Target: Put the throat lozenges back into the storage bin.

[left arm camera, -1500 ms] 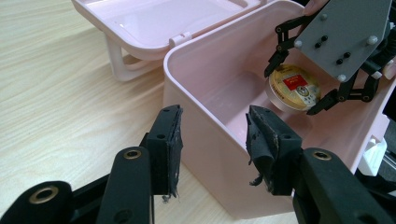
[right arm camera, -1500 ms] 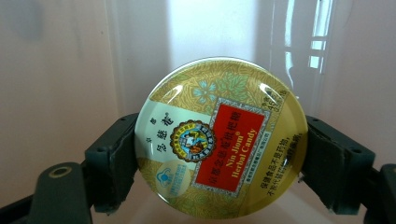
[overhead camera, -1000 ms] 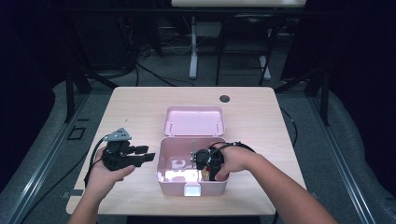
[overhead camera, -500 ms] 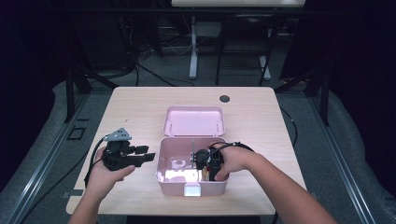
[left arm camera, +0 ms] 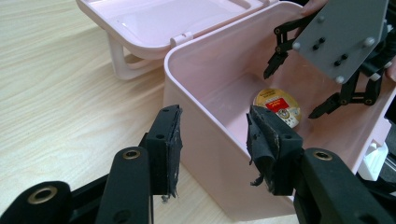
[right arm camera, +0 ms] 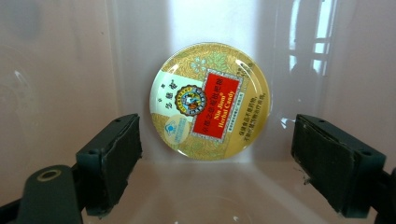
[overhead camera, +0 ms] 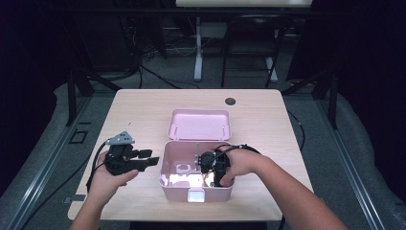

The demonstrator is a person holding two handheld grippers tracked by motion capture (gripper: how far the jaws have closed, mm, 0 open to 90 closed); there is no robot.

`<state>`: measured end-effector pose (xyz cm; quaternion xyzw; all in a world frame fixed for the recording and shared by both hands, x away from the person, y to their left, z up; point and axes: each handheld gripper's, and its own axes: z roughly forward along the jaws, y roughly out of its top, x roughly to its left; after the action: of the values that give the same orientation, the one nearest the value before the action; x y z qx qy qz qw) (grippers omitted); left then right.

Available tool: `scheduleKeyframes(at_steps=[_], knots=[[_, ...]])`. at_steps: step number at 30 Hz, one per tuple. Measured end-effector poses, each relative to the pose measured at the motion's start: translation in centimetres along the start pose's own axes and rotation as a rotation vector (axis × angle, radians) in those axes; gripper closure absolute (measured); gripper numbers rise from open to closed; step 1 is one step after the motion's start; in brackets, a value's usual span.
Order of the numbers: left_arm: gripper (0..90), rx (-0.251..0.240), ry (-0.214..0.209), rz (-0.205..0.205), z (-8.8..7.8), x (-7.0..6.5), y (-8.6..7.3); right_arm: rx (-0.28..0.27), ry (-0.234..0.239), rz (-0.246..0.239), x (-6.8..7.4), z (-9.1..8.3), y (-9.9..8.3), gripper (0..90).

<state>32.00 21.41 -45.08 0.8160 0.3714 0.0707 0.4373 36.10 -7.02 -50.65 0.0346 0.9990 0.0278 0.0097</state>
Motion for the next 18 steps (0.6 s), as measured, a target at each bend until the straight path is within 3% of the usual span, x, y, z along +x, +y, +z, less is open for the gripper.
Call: scheduleKeyframes(at_steps=[8,18], knots=[[54.2,-0.005,0.01,0.015,0.1,-0.1,0.0,-0.037,0.004,0.014,-0.1,-1.2,-0.2,15.7],[50.4,-0.028,0.014,0.032,0.1,-0.2,0.0,-0.065,-0.027,0.032,-0.2,-3.0,-0.1,17.1]])
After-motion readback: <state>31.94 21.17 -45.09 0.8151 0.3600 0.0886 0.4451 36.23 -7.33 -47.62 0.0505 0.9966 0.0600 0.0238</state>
